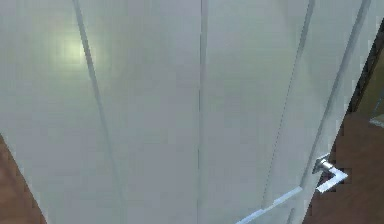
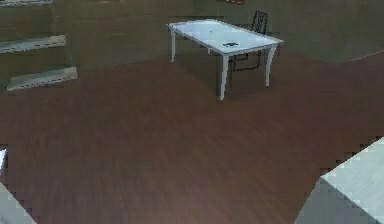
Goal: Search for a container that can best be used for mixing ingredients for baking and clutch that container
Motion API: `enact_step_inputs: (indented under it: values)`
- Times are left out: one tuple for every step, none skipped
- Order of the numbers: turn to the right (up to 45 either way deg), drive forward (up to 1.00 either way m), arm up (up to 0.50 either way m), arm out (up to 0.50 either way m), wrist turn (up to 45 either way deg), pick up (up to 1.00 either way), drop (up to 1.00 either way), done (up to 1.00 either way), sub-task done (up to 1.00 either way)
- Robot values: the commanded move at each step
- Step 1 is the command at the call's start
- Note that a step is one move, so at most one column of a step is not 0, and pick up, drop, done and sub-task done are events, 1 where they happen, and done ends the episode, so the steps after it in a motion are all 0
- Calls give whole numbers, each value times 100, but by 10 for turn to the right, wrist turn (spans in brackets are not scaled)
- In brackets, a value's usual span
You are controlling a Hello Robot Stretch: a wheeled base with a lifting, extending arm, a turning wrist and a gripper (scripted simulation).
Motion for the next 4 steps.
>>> enact_step_inputs:
  values:
    - [450, 0, 0, 0, 0, 0, 0, 0, 0]
    - [450, 0, 0, 0, 0, 0, 0, 0, 0]
    - [60, 0, 0, 0, 0, 0, 0, 0, 0]
    - [0, 10, 0, 0, 0, 0, 0, 0, 0]
